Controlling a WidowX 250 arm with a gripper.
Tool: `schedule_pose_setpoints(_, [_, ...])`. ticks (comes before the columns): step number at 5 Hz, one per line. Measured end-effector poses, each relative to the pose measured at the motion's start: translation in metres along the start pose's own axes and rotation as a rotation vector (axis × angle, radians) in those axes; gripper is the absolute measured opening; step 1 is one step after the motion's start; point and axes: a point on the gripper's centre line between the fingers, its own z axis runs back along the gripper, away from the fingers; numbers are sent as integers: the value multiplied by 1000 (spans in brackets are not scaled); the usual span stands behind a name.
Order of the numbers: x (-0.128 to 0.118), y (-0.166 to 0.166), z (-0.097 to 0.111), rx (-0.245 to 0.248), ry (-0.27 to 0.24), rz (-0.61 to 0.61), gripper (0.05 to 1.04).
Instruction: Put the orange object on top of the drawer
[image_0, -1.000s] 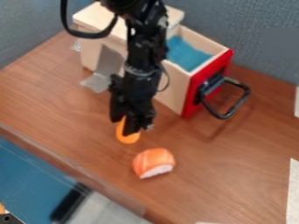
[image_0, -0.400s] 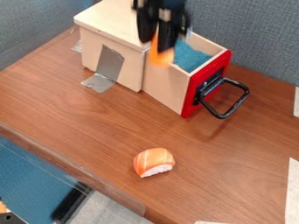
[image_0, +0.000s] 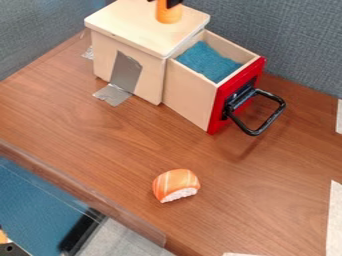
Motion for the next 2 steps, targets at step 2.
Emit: schedule_pose_setpoints(2, [2,48,-19,39,56,63,495])
